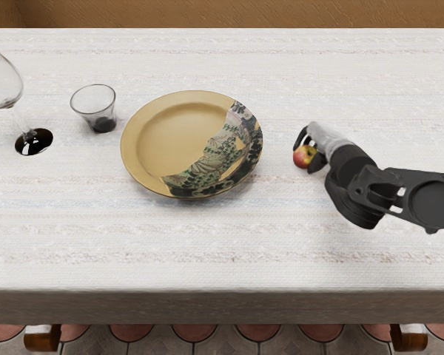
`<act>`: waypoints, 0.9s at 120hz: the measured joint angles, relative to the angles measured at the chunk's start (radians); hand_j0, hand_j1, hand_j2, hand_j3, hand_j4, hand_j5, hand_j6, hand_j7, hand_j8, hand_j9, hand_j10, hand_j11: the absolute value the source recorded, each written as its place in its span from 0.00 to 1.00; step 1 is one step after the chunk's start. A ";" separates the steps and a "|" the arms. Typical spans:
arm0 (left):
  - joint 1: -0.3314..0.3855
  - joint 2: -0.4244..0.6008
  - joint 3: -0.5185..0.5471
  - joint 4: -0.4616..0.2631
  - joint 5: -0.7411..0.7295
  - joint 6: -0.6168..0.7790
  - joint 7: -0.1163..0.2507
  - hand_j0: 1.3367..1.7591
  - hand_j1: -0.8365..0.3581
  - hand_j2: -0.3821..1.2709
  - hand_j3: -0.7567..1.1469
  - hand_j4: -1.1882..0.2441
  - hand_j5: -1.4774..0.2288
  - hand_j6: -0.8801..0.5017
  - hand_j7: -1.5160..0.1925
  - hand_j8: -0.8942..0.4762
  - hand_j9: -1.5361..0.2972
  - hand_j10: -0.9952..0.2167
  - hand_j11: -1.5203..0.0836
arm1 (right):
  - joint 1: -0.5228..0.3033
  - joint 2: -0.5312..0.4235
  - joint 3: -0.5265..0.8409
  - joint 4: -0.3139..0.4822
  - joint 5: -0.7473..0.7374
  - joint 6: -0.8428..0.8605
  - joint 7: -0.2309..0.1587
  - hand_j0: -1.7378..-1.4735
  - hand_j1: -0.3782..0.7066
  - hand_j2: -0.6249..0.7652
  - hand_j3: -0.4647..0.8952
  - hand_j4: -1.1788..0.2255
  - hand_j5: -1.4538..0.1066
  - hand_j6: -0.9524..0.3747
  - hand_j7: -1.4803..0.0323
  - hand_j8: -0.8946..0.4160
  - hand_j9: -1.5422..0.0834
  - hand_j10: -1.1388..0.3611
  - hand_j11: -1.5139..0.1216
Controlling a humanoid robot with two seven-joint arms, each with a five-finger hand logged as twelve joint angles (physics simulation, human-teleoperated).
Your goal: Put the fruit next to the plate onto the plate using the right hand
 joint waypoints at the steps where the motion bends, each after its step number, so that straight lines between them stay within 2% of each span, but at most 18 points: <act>1: 0.000 0.000 0.000 0.000 0.000 0.000 0.000 0.76 0.99 0.23 0.40 0.83 0.87 0.64 0.89 0.65 0.84 0.82 0.95 | 0.003 0.000 0.001 0.002 0.001 0.001 0.000 0.33 0.61 0.55 0.34 0.41 0.34 0.38 0.38 0.32 0.38 0.30 0.36; 32: 0.000 0.000 0.000 0.000 0.000 0.000 0.000 0.76 0.99 0.23 0.40 0.83 0.87 0.64 0.89 0.65 0.84 0.82 0.95 | 0.112 0.006 0.005 0.067 0.064 0.022 -0.001 0.32 0.61 0.55 0.34 0.42 0.32 0.40 0.37 0.33 0.37 0.29 0.35; 53: -0.001 0.000 0.000 0.000 0.000 0.000 0.000 0.76 0.99 0.23 0.40 0.83 0.87 0.64 0.89 0.65 0.84 0.82 0.95 | 0.202 0.073 0.001 0.078 0.121 0.037 -0.001 0.32 0.61 0.56 0.34 0.42 0.31 0.40 0.36 0.33 0.36 0.28 0.35; 70: 0.000 0.000 0.000 0.000 0.000 0.000 0.000 0.76 0.99 0.23 0.40 0.83 0.87 0.64 0.89 0.65 0.84 0.82 0.95 | 0.237 0.116 -0.001 0.074 0.140 0.041 0.000 0.32 0.61 0.58 0.34 0.42 0.29 0.40 0.34 0.34 0.35 0.27 0.33; 86: 0.000 0.000 0.000 0.000 0.000 0.000 0.000 0.76 0.99 0.23 0.40 0.83 0.87 0.64 0.89 0.65 0.84 0.82 0.95 | 0.258 0.199 0.002 0.005 0.144 0.070 0.000 0.32 0.61 0.59 0.34 0.42 0.28 0.41 0.33 0.35 0.33 0.27 0.31; 108: -0.001 0.000 0.000 0.000 0.000 0.000 0.000 0.76 0.99 0.23 0.40 0.83 0.87 0.64 0.89 0.65 0.84 0.82 0.95 | 0.276 0.351 0.007 -0.170 0.147 0.137 0.000 0.32 0.62 0.60 0.34 0.44 0.26 0.43 0.32 0.36 0.32 0.26 0.30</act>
